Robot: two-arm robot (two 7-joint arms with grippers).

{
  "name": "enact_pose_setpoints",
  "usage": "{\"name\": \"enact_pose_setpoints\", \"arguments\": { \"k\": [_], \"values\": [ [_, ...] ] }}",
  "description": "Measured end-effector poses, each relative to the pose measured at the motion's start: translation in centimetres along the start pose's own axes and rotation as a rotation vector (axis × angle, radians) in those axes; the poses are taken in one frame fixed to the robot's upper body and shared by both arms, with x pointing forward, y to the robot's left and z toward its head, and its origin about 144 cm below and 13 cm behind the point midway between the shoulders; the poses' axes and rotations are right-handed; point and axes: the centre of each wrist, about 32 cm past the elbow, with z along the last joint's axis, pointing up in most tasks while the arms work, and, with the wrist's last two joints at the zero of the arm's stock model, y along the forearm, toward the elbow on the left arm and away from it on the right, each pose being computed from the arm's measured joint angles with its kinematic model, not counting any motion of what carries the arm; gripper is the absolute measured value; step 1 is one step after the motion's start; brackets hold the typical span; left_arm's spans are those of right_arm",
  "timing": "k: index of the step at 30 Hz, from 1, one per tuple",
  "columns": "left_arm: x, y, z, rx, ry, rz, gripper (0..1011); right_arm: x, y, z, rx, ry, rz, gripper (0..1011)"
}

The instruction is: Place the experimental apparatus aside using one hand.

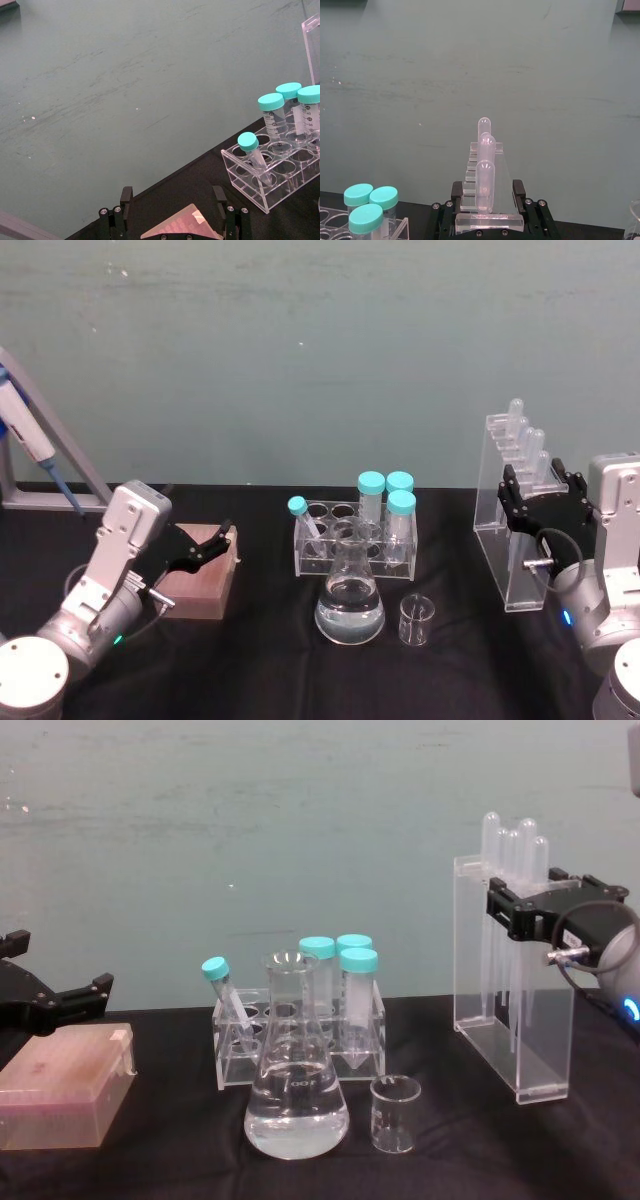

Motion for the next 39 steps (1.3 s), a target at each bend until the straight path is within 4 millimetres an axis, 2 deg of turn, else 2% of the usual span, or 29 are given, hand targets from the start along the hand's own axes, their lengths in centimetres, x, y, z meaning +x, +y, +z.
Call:
{"name": "enact_pose_setpoints", "arguments": {
  "k": [16, 39],
  "values": [
    [0.0, 0.0, 0.0, 0.0, 0.0, 0.0, 1000, 0.4, -0.2, -0.1, 0.015, 0.002, -0.008, 616],
    [0.0, 0.0, 0.0, 0.0, 0.0, 0.0, 1000, 2.3, -0.2, -0.4, 0.062, -0.034, -0.042, 616]
  ]
}}
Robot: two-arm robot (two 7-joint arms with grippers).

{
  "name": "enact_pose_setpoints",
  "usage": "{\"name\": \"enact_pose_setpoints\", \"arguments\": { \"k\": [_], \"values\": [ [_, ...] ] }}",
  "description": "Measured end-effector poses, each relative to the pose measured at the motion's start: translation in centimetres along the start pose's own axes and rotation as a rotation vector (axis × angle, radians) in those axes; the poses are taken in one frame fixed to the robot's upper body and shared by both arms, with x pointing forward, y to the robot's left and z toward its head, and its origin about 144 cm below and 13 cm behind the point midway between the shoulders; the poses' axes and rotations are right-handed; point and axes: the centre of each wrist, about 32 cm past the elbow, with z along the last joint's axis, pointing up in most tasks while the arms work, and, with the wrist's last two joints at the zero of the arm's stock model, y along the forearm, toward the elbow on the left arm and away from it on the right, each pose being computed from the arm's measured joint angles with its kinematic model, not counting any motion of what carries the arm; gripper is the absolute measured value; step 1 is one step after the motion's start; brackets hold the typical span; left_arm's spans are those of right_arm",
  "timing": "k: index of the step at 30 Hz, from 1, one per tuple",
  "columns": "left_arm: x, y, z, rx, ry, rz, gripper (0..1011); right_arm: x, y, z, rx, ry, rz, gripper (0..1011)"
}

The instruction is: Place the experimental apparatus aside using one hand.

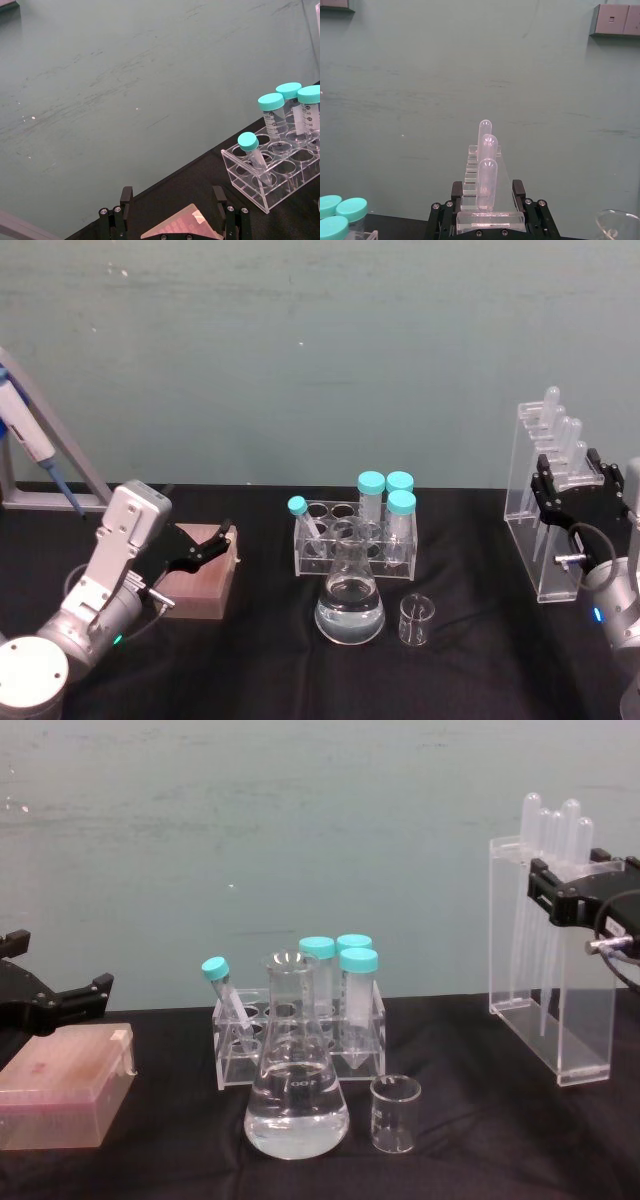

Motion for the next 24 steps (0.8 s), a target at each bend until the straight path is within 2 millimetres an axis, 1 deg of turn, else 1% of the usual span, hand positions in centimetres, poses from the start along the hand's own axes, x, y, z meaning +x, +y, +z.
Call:
{"name": "enact_pose_setpoints", "arguments": {
  "k": [20, 24],
  "values": [
    [0.0, 0.0, 0.0, 0.0, 0.0, 0.0, 1000, 2.2, -0.3, -0.2, 0.008, 0.012, -0.051, 616],
    [0.0, 0.0, 0.0, 0.0, 0.0, 0.0, 1000, 2.9, -0.4, -0.3, 0.011, 0.015, -0.056, 616]
  ]
}}
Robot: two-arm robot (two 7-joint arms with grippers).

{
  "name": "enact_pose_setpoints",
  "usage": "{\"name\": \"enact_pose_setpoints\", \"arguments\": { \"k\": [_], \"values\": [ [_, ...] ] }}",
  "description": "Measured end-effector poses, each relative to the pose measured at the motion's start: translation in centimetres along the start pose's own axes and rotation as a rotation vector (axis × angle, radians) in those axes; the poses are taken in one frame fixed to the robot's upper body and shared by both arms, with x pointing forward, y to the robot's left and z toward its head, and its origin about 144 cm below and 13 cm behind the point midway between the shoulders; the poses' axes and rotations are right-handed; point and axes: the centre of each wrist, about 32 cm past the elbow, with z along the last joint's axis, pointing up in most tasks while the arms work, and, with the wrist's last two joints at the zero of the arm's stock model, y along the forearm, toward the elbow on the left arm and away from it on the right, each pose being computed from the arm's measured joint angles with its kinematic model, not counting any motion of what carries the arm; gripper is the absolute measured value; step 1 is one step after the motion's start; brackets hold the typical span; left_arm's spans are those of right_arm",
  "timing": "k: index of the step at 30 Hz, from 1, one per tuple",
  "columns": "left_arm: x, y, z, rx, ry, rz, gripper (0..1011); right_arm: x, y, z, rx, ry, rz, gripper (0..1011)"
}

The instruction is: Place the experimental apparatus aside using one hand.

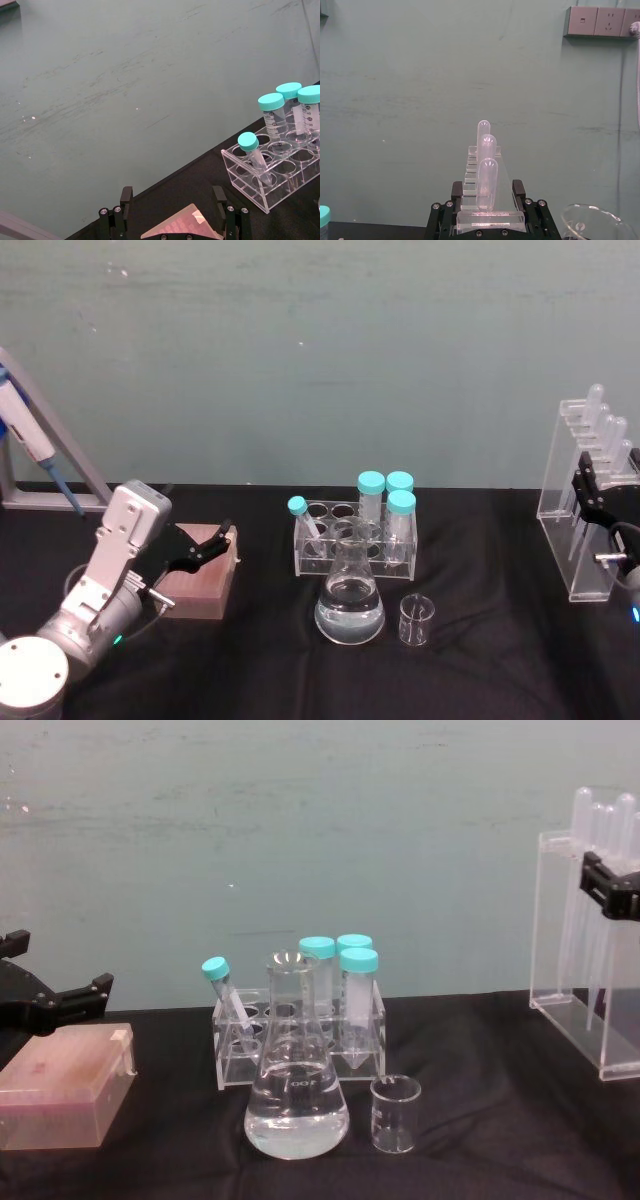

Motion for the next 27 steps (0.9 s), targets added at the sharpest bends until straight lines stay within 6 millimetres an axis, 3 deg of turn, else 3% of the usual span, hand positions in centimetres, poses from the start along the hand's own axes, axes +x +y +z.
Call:
{"name": "enact_pose_setpoints", "arguments": {
  "k": [27],
  "values": [
    [0.0, 0.0, 0.0, 0.0, 0.0, 0.0, 1000, 4.2, -0.1, -0.5, 0.01, -0.002, 0.003, 616]
  ]
}}
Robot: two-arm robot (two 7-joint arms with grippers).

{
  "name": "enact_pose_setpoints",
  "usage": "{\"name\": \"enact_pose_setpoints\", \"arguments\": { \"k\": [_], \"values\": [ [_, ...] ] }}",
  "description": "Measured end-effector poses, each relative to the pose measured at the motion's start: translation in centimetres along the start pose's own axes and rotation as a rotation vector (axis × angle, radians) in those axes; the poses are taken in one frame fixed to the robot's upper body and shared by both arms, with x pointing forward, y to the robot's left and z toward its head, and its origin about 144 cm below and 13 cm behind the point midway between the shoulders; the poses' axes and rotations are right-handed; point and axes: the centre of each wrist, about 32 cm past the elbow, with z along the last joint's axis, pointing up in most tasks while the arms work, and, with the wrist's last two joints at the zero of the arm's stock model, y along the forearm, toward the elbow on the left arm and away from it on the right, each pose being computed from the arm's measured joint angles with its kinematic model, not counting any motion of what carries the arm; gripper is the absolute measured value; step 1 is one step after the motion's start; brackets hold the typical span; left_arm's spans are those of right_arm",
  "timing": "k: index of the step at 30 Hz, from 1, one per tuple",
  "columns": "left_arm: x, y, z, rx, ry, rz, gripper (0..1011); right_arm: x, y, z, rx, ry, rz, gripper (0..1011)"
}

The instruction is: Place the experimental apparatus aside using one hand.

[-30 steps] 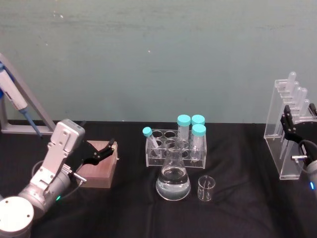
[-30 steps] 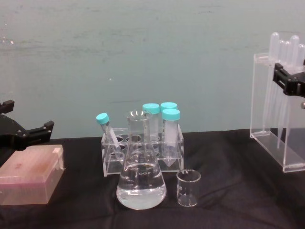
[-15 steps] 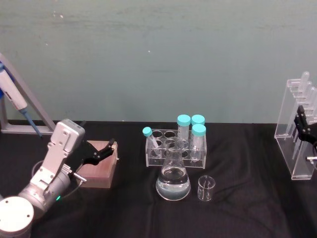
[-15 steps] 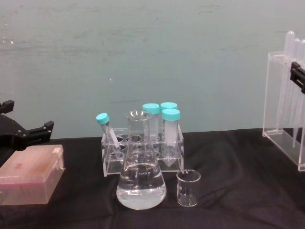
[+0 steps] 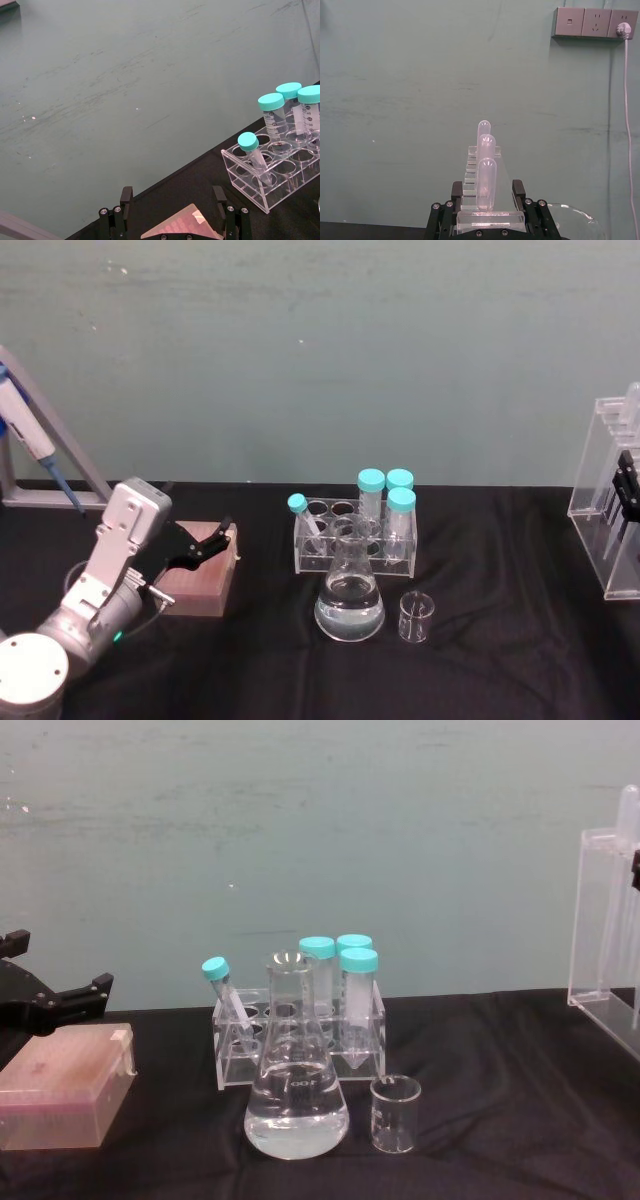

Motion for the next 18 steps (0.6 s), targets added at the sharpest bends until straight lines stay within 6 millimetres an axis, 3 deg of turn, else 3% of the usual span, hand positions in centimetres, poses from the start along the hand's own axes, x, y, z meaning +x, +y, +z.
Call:
{"name": "enact_pose_setpoints", "arguments": {
  "k": [18],
  "values": [
    [0.0, 0.0, 0.0, 0.0, 0.0, 0.0, 1000, 1.6, 0.2, -0.4, -0.002, -0.005, -0.004, 616]
  ]
}}
